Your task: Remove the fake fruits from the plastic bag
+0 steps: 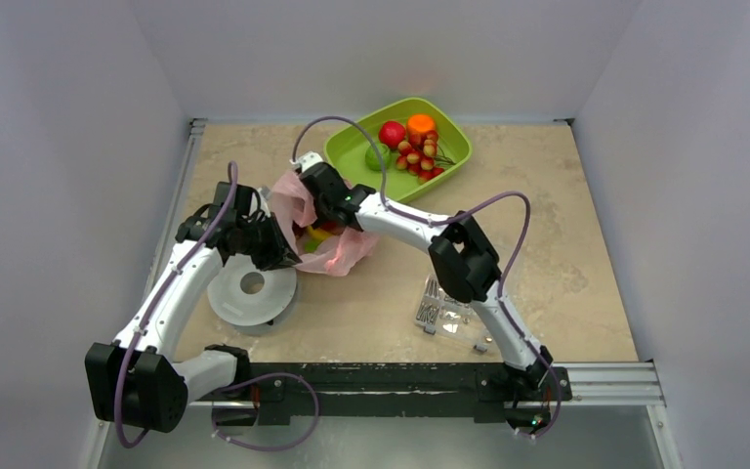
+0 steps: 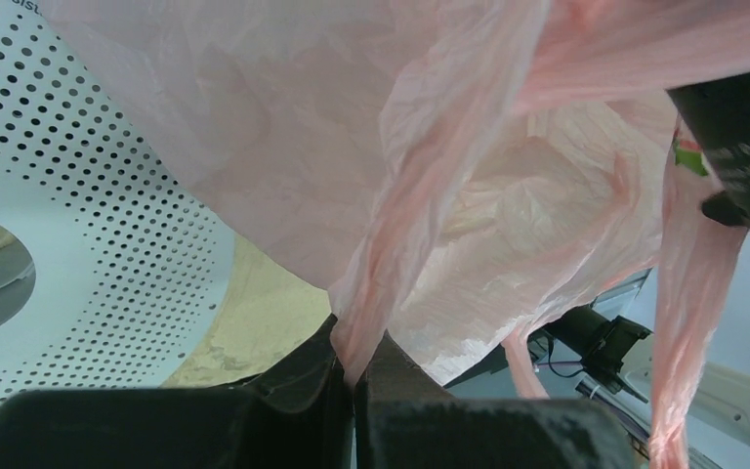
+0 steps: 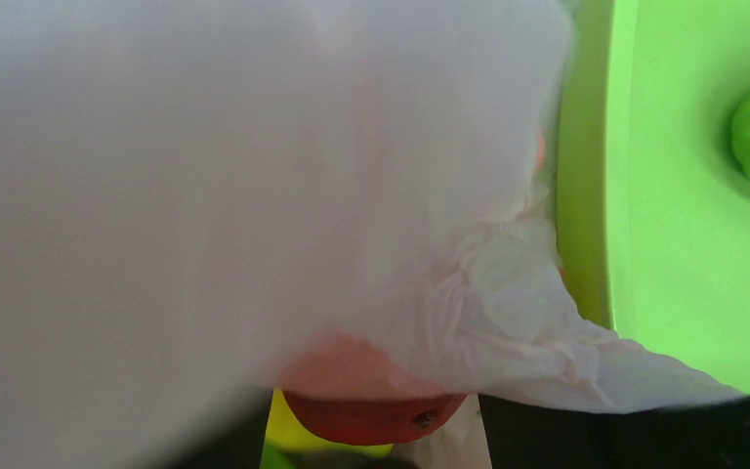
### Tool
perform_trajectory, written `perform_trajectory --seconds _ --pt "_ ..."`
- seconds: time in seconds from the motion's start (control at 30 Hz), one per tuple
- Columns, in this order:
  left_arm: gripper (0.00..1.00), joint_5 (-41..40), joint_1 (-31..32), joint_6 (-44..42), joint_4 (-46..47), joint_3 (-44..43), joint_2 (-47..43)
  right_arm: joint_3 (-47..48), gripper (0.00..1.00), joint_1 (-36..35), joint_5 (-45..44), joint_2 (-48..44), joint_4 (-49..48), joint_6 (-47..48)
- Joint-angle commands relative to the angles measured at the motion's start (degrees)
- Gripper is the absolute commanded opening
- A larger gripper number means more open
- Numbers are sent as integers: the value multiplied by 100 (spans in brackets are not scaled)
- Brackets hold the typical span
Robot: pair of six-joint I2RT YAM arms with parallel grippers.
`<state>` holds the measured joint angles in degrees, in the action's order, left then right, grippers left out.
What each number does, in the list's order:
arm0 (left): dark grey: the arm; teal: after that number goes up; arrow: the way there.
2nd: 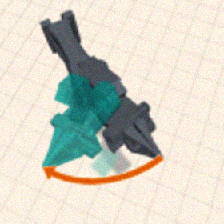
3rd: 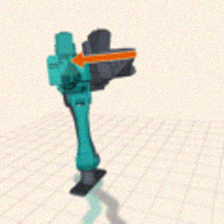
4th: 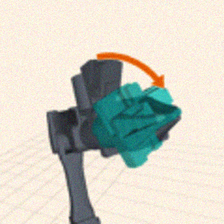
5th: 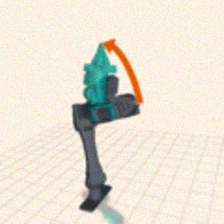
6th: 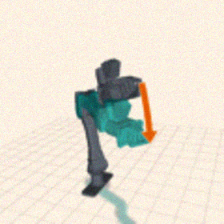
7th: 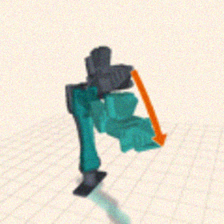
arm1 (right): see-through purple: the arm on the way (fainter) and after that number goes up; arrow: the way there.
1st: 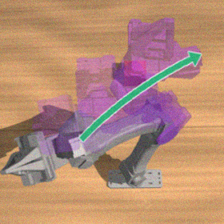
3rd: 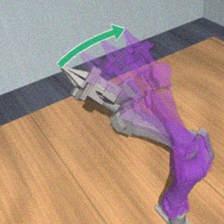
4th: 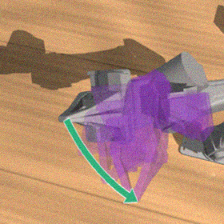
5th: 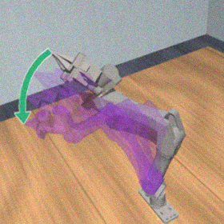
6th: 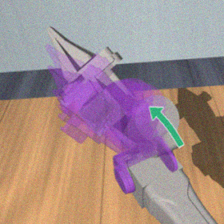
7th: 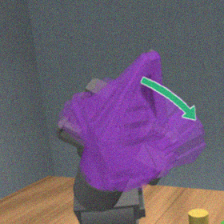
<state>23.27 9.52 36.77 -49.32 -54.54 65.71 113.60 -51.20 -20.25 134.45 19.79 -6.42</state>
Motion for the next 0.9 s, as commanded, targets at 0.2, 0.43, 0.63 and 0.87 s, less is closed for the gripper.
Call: perform_trajectory --seconds 0.2,0.43,0.63,0.87 --pt "0 -14 33 -26 310 -53 4 -694 14 30 1992 -1497 550 -1134" --pt "0 -262 32 -268 199 -68 -101 -972 5 63 2924 -2094 1022 -1209" --pt "0 -338 26 -427 199 27 -193 -1108 0 179 3313 -2634 1298 -1306" --pt "0 -421 24 -530 305 158 -300 -1161 0 584 3217 -3163 1615 -1515"
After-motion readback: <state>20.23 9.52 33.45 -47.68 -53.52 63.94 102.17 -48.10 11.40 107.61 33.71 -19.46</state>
